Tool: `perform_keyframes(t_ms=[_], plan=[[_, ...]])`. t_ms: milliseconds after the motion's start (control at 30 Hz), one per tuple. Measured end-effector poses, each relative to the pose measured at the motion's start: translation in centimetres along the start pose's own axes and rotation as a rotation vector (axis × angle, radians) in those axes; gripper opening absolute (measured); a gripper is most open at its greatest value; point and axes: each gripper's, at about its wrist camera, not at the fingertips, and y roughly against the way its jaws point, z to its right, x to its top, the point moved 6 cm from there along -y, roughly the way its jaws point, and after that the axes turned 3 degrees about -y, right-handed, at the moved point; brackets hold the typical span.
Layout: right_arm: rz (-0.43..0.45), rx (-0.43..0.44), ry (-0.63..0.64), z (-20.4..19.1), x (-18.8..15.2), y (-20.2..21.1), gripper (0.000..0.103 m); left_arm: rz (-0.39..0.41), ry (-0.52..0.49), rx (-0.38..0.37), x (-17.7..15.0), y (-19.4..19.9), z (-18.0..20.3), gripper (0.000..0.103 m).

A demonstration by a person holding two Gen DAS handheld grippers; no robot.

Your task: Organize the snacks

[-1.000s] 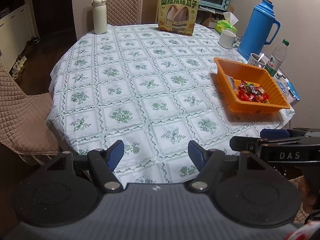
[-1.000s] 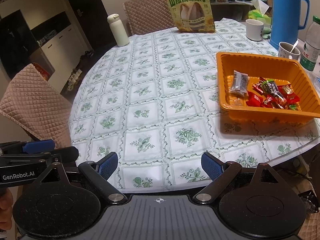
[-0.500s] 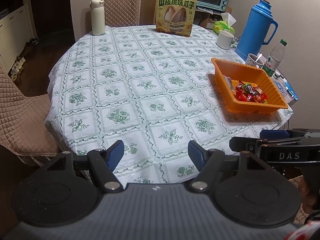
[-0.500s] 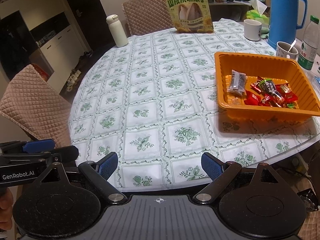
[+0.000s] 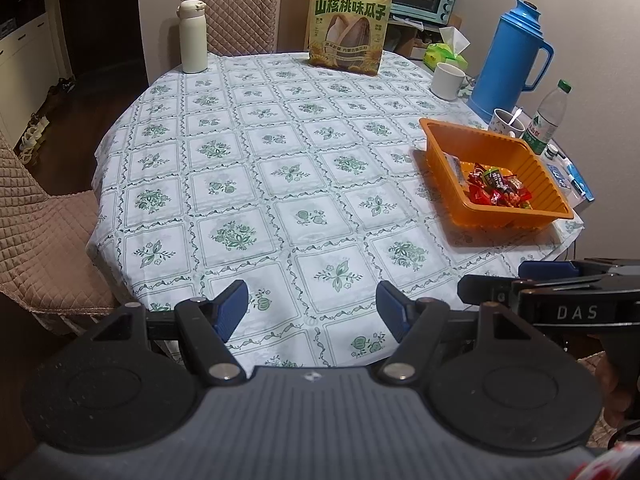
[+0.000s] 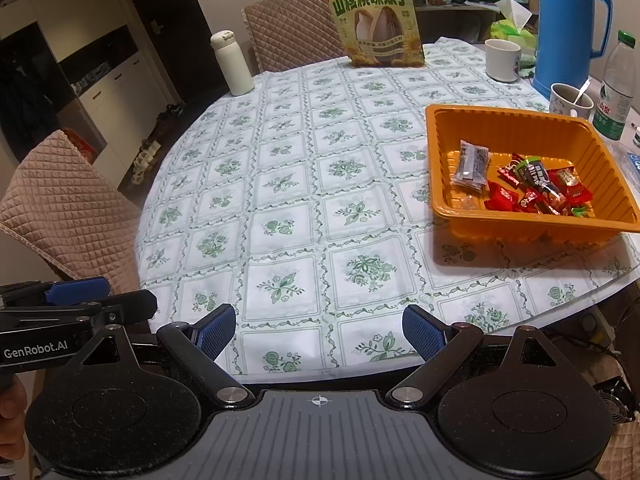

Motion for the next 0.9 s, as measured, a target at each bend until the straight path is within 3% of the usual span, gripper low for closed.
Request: perform_keyframes(t_ms=[900], plan=[[0.004, -0.008, 0.003, -0.68, 0.13, -0.1, 0.09, 0.007, 0.0, -0.006, 0.24, 0.08, -0.59, 0.068]])
